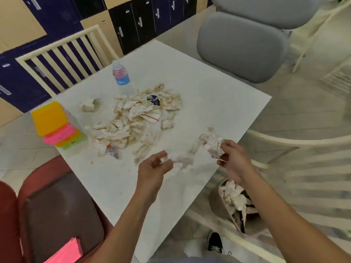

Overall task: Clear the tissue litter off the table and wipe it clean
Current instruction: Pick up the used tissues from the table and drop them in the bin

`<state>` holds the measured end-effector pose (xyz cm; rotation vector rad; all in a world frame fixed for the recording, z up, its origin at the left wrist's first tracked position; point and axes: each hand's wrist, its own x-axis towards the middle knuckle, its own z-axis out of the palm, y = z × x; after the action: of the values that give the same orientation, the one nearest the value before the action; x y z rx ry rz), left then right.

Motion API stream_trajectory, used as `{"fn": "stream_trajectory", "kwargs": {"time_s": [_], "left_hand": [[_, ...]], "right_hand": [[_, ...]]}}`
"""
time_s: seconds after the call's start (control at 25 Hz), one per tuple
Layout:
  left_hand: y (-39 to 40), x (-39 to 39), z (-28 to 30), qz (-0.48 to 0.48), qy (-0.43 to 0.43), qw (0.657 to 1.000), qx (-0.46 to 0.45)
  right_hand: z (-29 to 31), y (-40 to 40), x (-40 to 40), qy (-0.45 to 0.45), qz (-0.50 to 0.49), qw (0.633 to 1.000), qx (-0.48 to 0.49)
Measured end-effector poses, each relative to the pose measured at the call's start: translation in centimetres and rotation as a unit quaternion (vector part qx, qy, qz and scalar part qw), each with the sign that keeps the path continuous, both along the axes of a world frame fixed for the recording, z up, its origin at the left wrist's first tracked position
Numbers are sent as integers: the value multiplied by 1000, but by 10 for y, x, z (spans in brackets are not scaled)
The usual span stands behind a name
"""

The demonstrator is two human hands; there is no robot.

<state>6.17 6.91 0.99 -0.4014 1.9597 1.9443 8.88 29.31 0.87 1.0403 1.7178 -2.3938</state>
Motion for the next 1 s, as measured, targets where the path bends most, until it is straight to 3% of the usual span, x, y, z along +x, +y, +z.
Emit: {"fn": "stream_trajectory", "kwargs": {"time_s": [0.32, 0.48, 0.64, 0.88, 1.0], "left_hand": [[96, 56, -17, -143, 6, 987, -67], [127, 78, -29, -202, 18, 972, -122], [151, 92, -43, -252, 38, 954, -157], [170, 104, -61, -336, -4, 916, -218], [167, 102, -60, -333, -5, 916, -226]], "right_hand": [[-42, 107, 97, -93, -86, 990, 56], [-80, 120, 130, -189, -17, 973, 133], [-112, 127, 159, -279, 38, 931, 234], [-86, 131, 150, -233, 34, 944, 233], [-77, 125, 138, -202, 67, 948, 235]]}}
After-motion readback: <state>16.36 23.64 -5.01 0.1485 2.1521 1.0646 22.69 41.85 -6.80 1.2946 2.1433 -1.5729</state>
